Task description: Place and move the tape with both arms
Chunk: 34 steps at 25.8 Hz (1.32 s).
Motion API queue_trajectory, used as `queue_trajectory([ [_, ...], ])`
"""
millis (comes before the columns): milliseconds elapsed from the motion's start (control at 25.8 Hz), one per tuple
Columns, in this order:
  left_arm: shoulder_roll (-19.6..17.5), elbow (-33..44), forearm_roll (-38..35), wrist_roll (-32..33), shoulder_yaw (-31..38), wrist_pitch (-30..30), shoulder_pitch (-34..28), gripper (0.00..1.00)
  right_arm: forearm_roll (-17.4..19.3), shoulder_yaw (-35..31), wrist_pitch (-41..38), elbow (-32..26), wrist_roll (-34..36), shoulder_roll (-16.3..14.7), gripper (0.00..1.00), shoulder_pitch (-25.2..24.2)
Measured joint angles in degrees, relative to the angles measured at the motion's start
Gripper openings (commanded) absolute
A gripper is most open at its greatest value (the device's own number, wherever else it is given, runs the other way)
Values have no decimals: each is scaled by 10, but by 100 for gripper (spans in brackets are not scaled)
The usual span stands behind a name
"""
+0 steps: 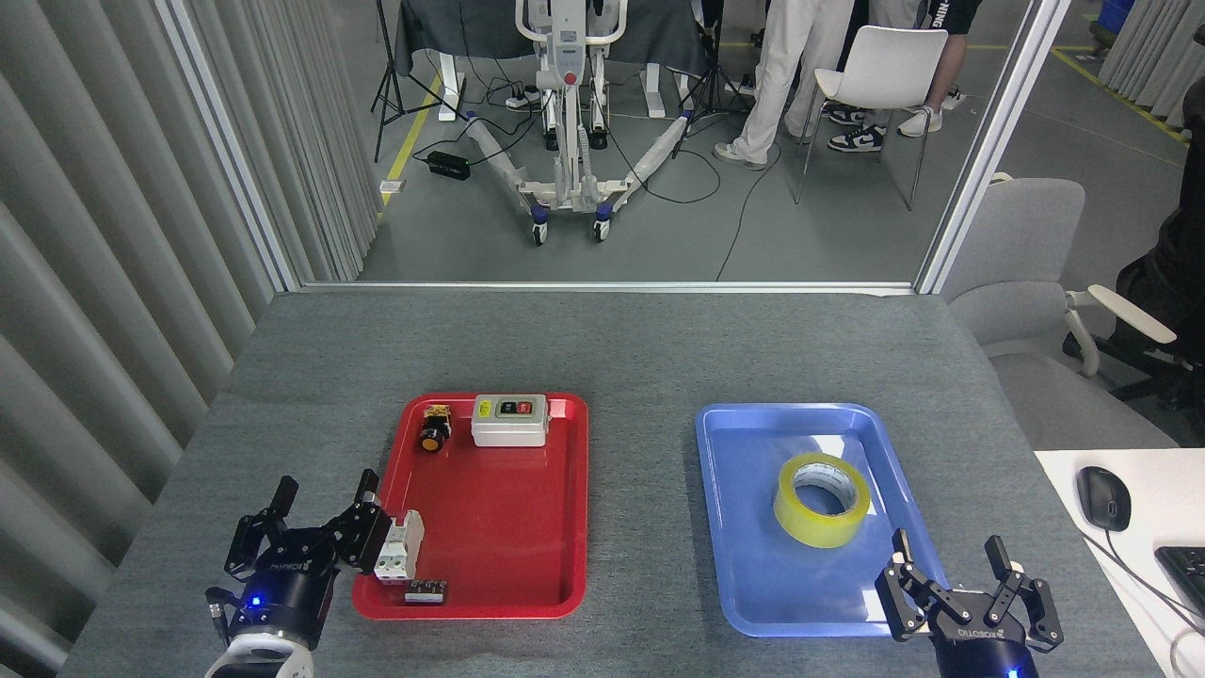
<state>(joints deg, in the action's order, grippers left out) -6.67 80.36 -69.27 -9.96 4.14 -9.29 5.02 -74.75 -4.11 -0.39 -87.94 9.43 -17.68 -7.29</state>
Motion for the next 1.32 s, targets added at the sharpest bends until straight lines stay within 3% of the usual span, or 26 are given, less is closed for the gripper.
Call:
queue_trajectory([
  [658,-31,-6,3,21,-3,-5,-2,100,19,7,-35,-4,2,-36,99,-2],
  [1316,-64,-11,2,32,-5,-2,0,100,25,7,-32,1,3,-32,99,0],
])
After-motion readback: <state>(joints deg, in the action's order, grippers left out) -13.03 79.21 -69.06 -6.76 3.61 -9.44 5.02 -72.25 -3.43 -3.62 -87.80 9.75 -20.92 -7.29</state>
